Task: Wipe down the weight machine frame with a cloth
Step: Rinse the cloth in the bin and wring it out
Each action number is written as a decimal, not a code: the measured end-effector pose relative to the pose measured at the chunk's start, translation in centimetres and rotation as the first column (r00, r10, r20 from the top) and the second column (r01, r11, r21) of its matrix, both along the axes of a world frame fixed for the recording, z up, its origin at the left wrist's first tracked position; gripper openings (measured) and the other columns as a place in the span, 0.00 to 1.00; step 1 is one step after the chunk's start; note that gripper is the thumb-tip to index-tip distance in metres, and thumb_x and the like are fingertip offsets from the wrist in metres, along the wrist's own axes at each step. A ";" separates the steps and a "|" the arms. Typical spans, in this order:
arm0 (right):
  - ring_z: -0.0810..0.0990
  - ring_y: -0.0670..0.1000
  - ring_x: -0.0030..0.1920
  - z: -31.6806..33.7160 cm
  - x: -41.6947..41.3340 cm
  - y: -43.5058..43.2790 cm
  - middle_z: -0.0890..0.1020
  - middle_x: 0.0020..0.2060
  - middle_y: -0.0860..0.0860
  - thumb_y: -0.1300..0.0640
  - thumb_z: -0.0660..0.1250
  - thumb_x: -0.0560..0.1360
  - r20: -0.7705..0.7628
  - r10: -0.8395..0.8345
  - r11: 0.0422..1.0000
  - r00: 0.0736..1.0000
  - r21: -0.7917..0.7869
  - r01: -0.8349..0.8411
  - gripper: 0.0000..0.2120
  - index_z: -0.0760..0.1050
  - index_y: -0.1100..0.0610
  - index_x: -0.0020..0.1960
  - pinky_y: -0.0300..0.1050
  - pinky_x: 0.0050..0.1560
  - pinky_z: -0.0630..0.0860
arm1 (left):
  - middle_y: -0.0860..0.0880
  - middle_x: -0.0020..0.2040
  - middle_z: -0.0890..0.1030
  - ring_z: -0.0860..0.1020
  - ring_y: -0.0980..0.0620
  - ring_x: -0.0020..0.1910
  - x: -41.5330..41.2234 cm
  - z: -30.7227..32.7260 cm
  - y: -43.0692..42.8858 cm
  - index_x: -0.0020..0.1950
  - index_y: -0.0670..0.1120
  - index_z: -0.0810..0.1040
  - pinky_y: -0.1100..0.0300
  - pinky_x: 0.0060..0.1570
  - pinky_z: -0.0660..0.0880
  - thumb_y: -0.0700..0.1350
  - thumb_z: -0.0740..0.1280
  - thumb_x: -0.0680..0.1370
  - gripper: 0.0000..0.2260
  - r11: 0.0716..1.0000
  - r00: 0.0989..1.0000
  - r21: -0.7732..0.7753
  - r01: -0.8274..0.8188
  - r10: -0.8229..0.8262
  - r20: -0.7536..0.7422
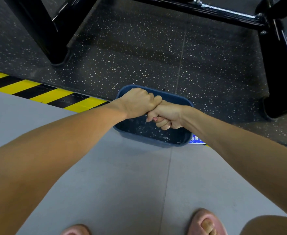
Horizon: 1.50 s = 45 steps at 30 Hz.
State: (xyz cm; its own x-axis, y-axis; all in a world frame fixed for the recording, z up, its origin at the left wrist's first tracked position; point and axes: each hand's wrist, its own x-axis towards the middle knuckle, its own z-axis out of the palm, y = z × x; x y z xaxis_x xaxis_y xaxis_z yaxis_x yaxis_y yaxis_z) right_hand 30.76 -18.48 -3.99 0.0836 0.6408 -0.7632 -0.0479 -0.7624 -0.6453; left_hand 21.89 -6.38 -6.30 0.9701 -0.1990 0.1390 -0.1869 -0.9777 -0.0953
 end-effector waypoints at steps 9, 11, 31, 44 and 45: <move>0.55 0.43 0.17 -0.5 -0.5 -1.2 0.60 0.18 0.46 0.67 0.61 0.75 -0.167 -0.106 0.994 0.980 -0.018 0.105 0.23 0.59 0.53 0.25 0.34 0.18 0.52 | 0.48 0.24 0.73 0.70 0.49 0.18 0.3 0.5 -0.2 0.36 0.42 0.76 0.67 0.21 0.55 0.38 0.54 0.70 0.12 0.979 0.974 0.112 0.171 -0.185 0.133; 0.55 0.43 0.17 -0.6 -0.5 -1.3 0.60 0.18 0.46 0.67 0.61 0.75 -0.199 -0.121 0.993 0.972 -0.014 0.121 0.24 0.59 0.52 0.24 0.34 0.18 0.51 | 0.48 0.24 0.73 0.70 0.49 0.18 0.4 0.7 -0.1 0.36 0.42 0.77 0.66 0.21 0.55 0.39 0.54 0.70 0.12 0.975 0.968 0.106 0.195 -0.209 0.139; 0.55 0.42 0.16 0.7 -1.3 -1.4 0.59 0.19 0.44 0.63 0.57 0.79 -0.411 -0.238 0.968 0.880 -0.027 0.249 0.19 0.57 0.52 0.31 0.32 0.17 0.48 | 0.47 0.26 0.73 0.72 0.49 0.21 1.3 0.4 1.3 0.45 0.43 0.65 0.65 0.19 0.61 0.37 0.57 0.75 0.02 0.947 0.905 0.149 0.286 -0.318 0.283; 0.81 0.51 0.49 2.3 5.0 -0.8 0.81 0.49 0.50 0.57 0.72 0.72 0.095 0.318 0.947 0.943 -0.070 -0.312 0.22 0.67 0.49 0.63 0.43 0.46 0.79 | 0.44 0.46 0.81 0.80 0.42 0.46 0.3 1.4 -0.1 0.55 0.44 0.75 0.55 0.38 0.71 0.39 0.67 0.74 0.11 0.801 0.835 -0.283 -0.528 0.428 -0.347; 0.81 0.52 0.53 2.4 5.3 -0.8 0.80 0.53 0.52 0.58 0.71 0.72 0.031 0.285 0.957 0.958 -0.064 -0.283 0.26 0.64 0.48 0.65 0.46 0.51 0.79 | 0.45 0.46 0.82 0.80 0.44 0.47 0.3 1.7 0.2 0.54 0.44 0.77 0.56 0.40 0.74 0.38 0.70 0.72 0.11 0.622 0.759 -0.445 -0.645 0.450 -0.470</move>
State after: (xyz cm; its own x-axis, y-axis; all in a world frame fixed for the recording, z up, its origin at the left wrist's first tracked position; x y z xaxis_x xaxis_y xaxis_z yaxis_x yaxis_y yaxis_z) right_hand 36.07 -19.29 -1.58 -0.0648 0.5971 -0.7995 0.2002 -0.7771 -0.5966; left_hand 22.16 -6.13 -4.61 0.8773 0.4023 -0.2617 0.4797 -0.7534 0.4499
